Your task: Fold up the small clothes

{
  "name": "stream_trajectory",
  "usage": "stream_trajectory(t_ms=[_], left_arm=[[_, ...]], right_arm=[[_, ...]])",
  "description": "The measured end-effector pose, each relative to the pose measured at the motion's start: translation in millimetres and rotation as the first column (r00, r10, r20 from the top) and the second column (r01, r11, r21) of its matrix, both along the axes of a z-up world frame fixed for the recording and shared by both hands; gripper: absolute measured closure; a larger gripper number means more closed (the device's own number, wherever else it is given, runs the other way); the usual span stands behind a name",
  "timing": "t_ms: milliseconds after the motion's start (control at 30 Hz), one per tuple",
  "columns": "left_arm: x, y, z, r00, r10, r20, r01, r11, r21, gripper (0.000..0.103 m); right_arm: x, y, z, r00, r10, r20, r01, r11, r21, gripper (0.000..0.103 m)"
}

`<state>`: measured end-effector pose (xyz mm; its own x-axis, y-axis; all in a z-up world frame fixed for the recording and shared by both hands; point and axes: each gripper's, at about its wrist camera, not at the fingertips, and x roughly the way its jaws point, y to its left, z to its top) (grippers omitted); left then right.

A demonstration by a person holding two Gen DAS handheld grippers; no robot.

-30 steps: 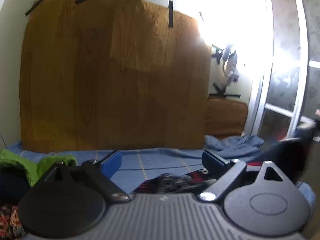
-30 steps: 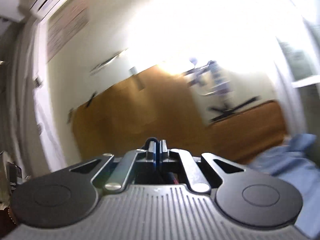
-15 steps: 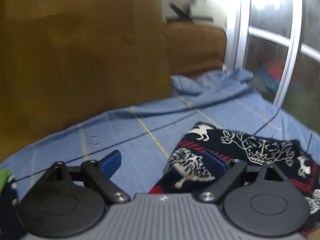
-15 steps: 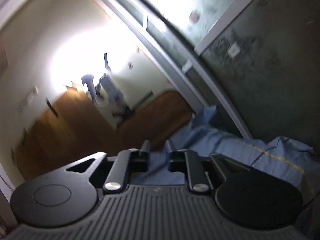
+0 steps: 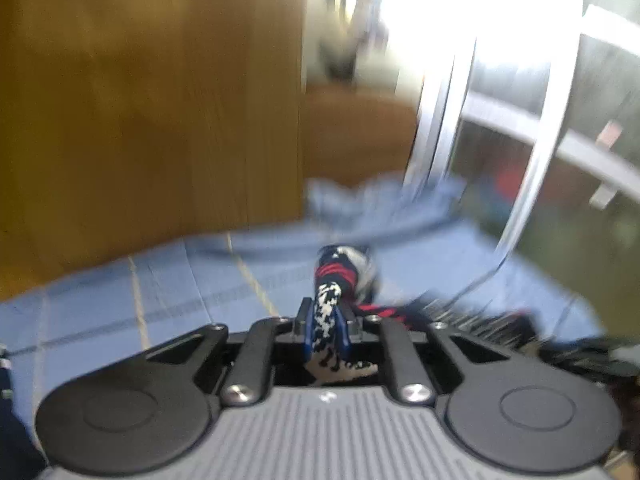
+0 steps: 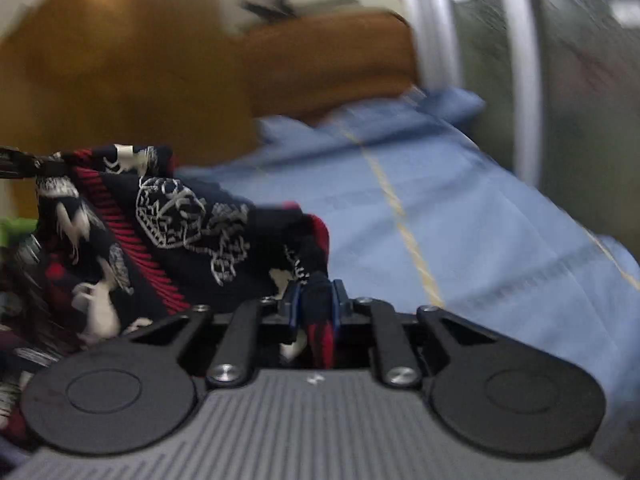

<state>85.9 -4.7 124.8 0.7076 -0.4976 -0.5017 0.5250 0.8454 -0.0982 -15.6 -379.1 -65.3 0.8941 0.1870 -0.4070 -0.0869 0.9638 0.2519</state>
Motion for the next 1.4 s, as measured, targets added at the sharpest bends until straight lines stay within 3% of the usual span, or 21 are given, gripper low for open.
stream_trajectory(t_ms=[100, 167, 233, 267, 300, 333, 433, 500, 567, 633, 800, 867, 933, 967, 1067, 1100, 1133, 1200, 1300, 1400], left_arm=[[-78, 36, 28, 0.99, -0.048, 0.131, 0.052, 0.998, -0.029, 0.091], [-128, 48, 26, 0.977, -0.126, 0.171, 0.125, 0.992, 0.012, 0.086], [-168, 54, 15, 0.963, -0.172, 0.205, 0.16, 0.984, 0.074, 0.064], [-183, 57, 9, 0.959, -0.182, 0.219, 0.162, 0.981, 0.108, 0.04], [-194, 61, 5, 0.956, -0.175, 0.235, 0.146, 0.98, 0.137, 0.032], [-197, 65, 2, 0.957, -0.161, 0.243, 0.126, 0.98, 0.153, 0.032], [-180, 83, 4, 0.973, -0.083, 0.218, 0.056, 0.991, 0.125, 0.023], [-159, 84, 7, 0.979, -0.079, 0.189, 0.062, 0.993, 0.096, 0.015], [-133, 82, 3, 0.984, -0.103, 0.148, 0.09, 0.992, 0.086, 0.006], [-107, 71, -9, 0.987, -0.135, 0.088, 0.127, 0.988, 0.092, 0.005], [-59, 43, -55, 0.967, -0.202, -0.154, 0.219, 0.971, 0.097, 0.005], [-46, 41, -74, 0.934, -0.241, -0.265, 0.263, 0.964, 0.048, 0.011], [-48, 35, -88, 0.901, -0.278, -0.333, 0.294, 0.956, -0.002, 0.033], [-51, 34, -93, 0.894, -0.287, -0.343, 0.306, 0.952, 0.003, 0.054], [-67, 30, -97, 0.93, -0.225, -0.289, 0.263, 0.96, 0.097, 0.09], [-72, 34, -94, 0.943, -0.206, -0.262, 0.24, 0.965, 0.102, 0.094], [-78, 40, -88, 0.954, -0.191, -0.233, 0.216, 0.972, 0.09, 0.095], [-89, 52, -73, 0.976, -0.157, -0.149, 0.17, 0.983, 0.073, 0.095], [-109, 58, -45, 0.995, -0.1, 0.001, 0.1, 0.993, 0.071, 0.096], [-128, 60, -16, 0.987, -0.014, 0.162, 0.002, 0.997, 0.074, 0.101]], right_arm=[[-3, 10, 18, 0.988, 0.121, 0.097, -0.122, 0.992, 0.007, 0.085], [1, 20, 19, 0.982, 0.162, 0.1, -0.158, 0.986, -0.048, 0.085], [12, 31, 11, 0.983, 0.174, 0.051, -0.167, 0.978, -0.124, 0.085], [18, 35, 4, 0.986, 0.168, 0.014, -0.164, 0.974, -0.155, 0.085], [24, 36, -2, 0.987, 0.158, -0.02, -0.159, 0.971, -0.177, 0.085], [24, 37, -6, 0.987, 0.156, -0.043, -0.161, 0.968, -0.191, 0.085], [21, 29, -10, 0.983, 0.175, -0.053, -0.182, 0.964, -0.195, 0.081], [11, 26, -9, 0.983, 0.177, -0.051, -0.184, 0.96, -0.212, 0.077], [2, 22, -10, 0.983, 0.179, -0.041, -0.184, 0.959, -0.215, 0.065], [-10, 22, -9, 0.984, 0.177, -0.021, -0.178, 0.959, -0.22, 0.048], [-1, 18, 0, 0.977, 0.211, -0.001, -0.207, 0.958, -0.197, 0.024], [7, 17, 1, 0.971, 0.238, -0.008, -0.236, 0.953, -0.188, 0.021], [18, 17, -2, 0.964, 0.263, -0.035, -0.265, 0.948, -0.176, 0.017], [25, 17, -4, 0.959, 0.279, -0.056, -0.284, 0.945, -0.165, 0.017], [39, 19, -13, 0.94, 0.321, -0.117, -0.335, 0.933, -0.132, 0.018], [41, 21, -16, 0.933, 0.336, -0.131, -0.351, 0.928, -0.124, 0.026], [41, 23, -17, 0.926, 0.354, -0.134, -0.369, 0.921, -0.121, 0.053], [36, 30, -16, 0.929, 0.353, -0.109, -0.367, 0.915, -0.166, 0.084], [17, 34, 1, 0.937, 0.349, 0.005, -0.339, 0.914, -0.224, 0.086], [-8, 40, 30, 0.94, 0.31, 0.139, -0.261, 0.921, -0.29, 0.086]])
